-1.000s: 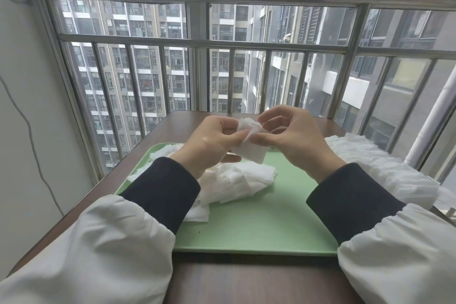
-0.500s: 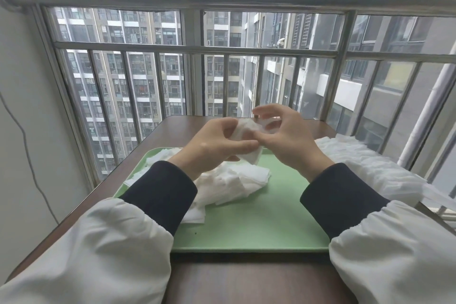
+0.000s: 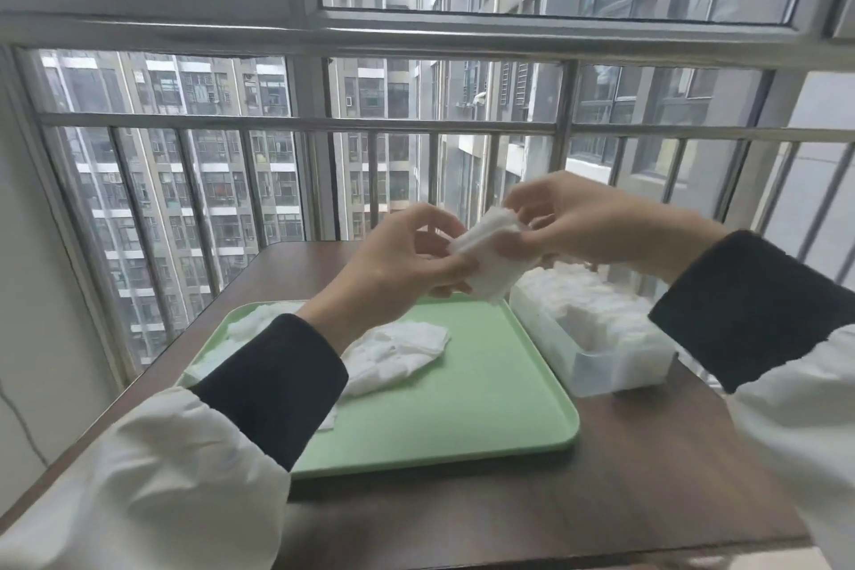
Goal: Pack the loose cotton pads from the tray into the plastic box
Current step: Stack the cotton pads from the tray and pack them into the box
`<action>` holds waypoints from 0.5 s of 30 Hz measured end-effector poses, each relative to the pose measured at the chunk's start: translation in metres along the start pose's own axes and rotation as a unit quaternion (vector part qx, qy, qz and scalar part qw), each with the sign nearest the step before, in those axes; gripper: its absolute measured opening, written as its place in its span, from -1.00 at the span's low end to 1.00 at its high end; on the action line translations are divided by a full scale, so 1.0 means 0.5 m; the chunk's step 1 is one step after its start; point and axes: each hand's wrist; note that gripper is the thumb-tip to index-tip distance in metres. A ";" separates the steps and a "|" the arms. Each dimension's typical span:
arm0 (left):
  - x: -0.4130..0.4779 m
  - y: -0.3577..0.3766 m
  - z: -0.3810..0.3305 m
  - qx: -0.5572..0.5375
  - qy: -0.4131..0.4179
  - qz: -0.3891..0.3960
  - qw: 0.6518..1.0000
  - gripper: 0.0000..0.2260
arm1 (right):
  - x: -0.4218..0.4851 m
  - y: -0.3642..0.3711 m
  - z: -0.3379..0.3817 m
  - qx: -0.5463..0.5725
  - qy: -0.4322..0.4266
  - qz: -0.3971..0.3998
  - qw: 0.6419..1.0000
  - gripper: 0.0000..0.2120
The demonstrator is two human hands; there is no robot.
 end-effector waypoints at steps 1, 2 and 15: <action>0.001 0.014 -0.003 0.010 -0.007 0.007 1.000 -0.80 | -0.010 -0.022 -0.011 0.002 0.009 0.005 1.000 -0.83; 0.002 0.032 -0.004 0.030 -0.014 0.014 0.999 -0.83 | -0.022 -0.043 -0.025 0.004 0.022 0.008 1.000 -0.81; 0.110 0.240 0.056 0.320 -0.103 0.087 0.938 -0.14 | -0.053 -0.071 -0.186 0.059 0.105 -0.055 0.991 -0.82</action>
Point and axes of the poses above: each hand's wrist, its own x-axis towards the middle knuckle, its own y-axis out of the palm, z = x × y, and after that the axes turned 5 degrees about -z, right-handed
